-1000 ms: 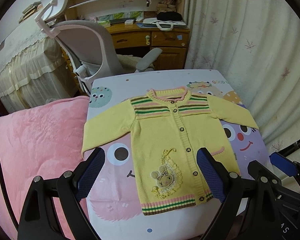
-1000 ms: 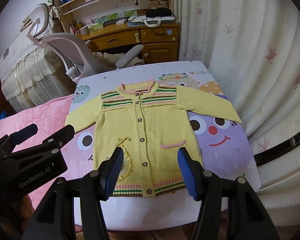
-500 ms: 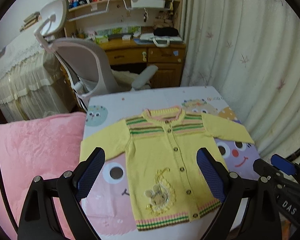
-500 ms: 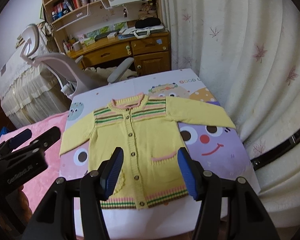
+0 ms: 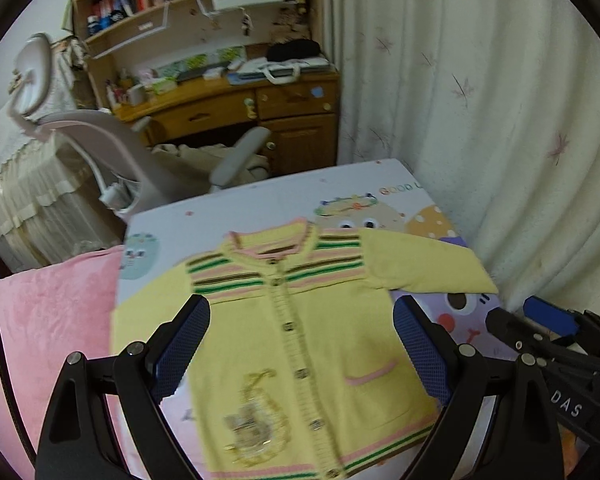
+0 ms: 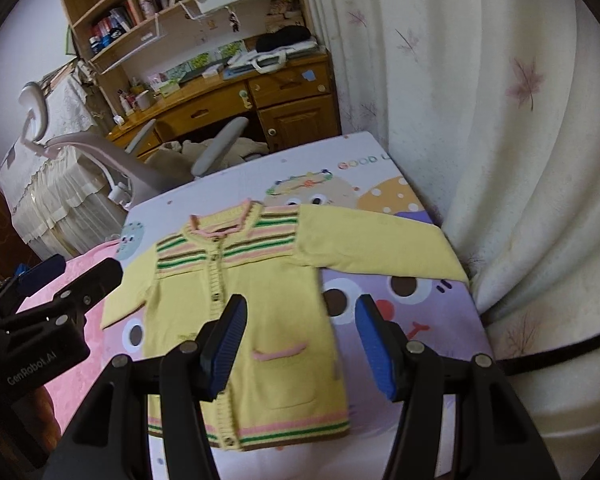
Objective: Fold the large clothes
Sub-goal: 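Lower the right gripper onto the cardigan sleeve and close on its cuff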
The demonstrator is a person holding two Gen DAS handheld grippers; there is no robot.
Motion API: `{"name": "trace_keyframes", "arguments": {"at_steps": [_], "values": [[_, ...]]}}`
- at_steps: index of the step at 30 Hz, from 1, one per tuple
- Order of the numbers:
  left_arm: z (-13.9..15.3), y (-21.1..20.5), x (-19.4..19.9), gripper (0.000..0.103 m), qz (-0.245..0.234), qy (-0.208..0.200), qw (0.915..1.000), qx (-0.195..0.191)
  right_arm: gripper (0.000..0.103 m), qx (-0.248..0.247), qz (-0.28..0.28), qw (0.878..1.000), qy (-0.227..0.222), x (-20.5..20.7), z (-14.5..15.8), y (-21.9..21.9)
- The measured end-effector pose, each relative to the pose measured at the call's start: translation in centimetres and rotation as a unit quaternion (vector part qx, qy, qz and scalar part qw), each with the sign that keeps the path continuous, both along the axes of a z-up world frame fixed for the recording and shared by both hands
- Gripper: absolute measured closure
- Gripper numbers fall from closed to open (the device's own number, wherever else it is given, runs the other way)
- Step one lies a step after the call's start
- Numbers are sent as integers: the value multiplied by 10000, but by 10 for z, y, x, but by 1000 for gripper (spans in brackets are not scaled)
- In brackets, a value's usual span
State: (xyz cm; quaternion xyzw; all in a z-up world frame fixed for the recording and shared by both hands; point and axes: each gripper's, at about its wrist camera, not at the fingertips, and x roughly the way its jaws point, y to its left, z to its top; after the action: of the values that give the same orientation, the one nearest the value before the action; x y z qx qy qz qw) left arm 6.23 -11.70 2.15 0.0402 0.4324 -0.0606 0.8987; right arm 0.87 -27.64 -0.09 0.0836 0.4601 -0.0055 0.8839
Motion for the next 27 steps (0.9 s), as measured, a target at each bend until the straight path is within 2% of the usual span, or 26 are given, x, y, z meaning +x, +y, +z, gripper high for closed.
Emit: {"name": "trace_keyframes", "arguments": {"at_steps": [8,15,21,27], "values": [[-58,-76,50,11,-170,156,9997,65,46,39,-410,9983,418,35,-55,-78],[-126,-127,91,11,-300,445,9985,104,46,144,-868,9939,661,59,-102,-130],[-174,-148,114,12,-324,867,9954,259,46,283,-1223,9874,968,69,-139,-162],[-200,-155,125,14,-280,1121,9926,370,46,458,-1485,9816,1109,77,-160,-181]]}}
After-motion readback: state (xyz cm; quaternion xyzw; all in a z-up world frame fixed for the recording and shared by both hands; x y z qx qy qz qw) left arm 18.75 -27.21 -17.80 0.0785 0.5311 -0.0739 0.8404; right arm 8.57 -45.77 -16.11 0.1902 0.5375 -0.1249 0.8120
